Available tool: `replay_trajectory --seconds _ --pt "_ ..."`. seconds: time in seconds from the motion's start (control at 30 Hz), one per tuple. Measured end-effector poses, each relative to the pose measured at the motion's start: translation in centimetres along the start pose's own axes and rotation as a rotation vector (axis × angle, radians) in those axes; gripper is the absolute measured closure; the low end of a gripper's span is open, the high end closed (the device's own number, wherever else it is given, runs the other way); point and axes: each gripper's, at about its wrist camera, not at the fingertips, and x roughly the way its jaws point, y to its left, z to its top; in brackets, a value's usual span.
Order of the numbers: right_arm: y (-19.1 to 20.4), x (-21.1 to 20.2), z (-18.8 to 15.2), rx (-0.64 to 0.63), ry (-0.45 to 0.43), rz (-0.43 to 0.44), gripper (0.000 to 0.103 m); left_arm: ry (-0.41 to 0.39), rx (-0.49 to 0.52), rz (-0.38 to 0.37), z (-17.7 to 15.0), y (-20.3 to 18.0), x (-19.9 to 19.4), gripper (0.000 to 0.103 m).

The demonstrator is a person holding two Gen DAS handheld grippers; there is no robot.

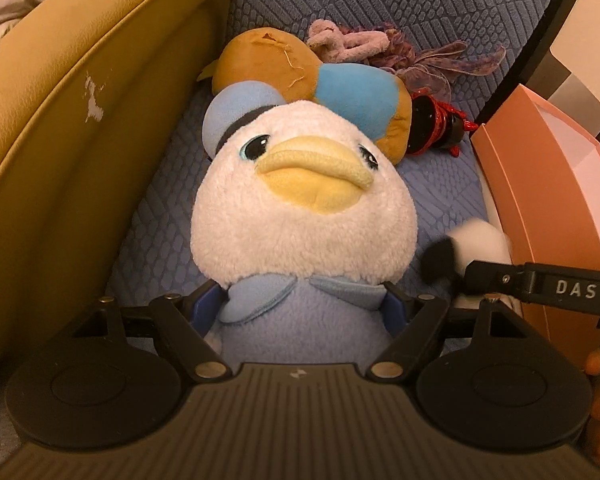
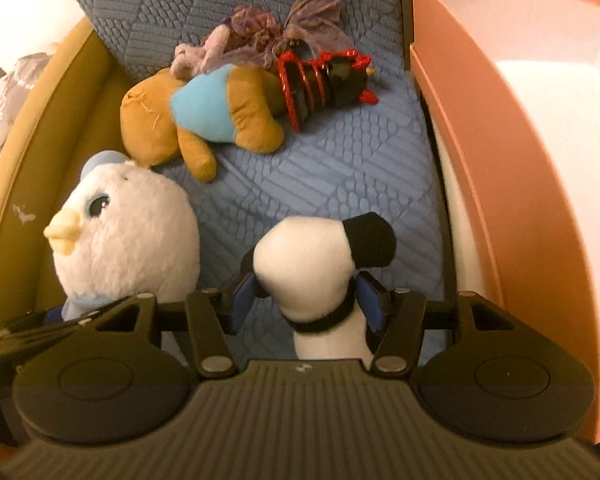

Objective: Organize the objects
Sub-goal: 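Lift the duck plush with the left tool while the right tool lifts the panda toward the pink box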

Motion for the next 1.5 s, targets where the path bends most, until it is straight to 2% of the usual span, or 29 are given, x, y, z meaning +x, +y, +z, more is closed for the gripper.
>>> replay_trajectory --seconds 0.07,0.13,0.37,0.47,0.53,0.63,0.8,1.03,1.5 --pt "0.1 -0.3 0.1 -0.013 -0.013 -0.004 0.034 0.005 -0.002 -0.002 0.0 0.0 0.2 0.021" --pt "0.0 -0.5 0.2 -0.030 -0.022 -0.008 0.032 0.010 -0.002 -0.001 -0.2 0.0 0.3 0.021" --pt "0.8 0.2 0.3 -0.149 -0.057 -0.073 0.032 0.017 -0.004 0.006 -0.2 0.0 0.4 0.021" --pt "0.9 1.1 0.5 -0.184 -0.047 -0.073 0.032 0.019 -0.008 0.010 -0.2 0.0 0.5 0.021" --pt "1.0 2.0 0.6 -0.188 -0.020 -0.064 0.033 0.019 -0.012 0.014 -0.1 0.1 0.6 0.021" --pt "0.8 3.2 0.4 -0.177 0.006 -0.071 0.045 0.019 -0.015 0.019 -0.1 0.1 0.6 0.021" --pt "1.0 3.4 0.1 -0.188 0.014 -0.082 0.050 0.019 -0.029 0.021 -0.2 0.0 0.5 0.021" --pt "1.3 0.3 0.1 -0.176 -0.022 -0.063 0.051 0.002 -0.045 -0.004 -0.2 -0.4 -1.0 0.021" --pt "1.2 -8.7 1.2 -0.142 -0.138 -0.016 0.052 -0.056 -0.058 -0.063 1.1 -3.1 -6.7 0.021"
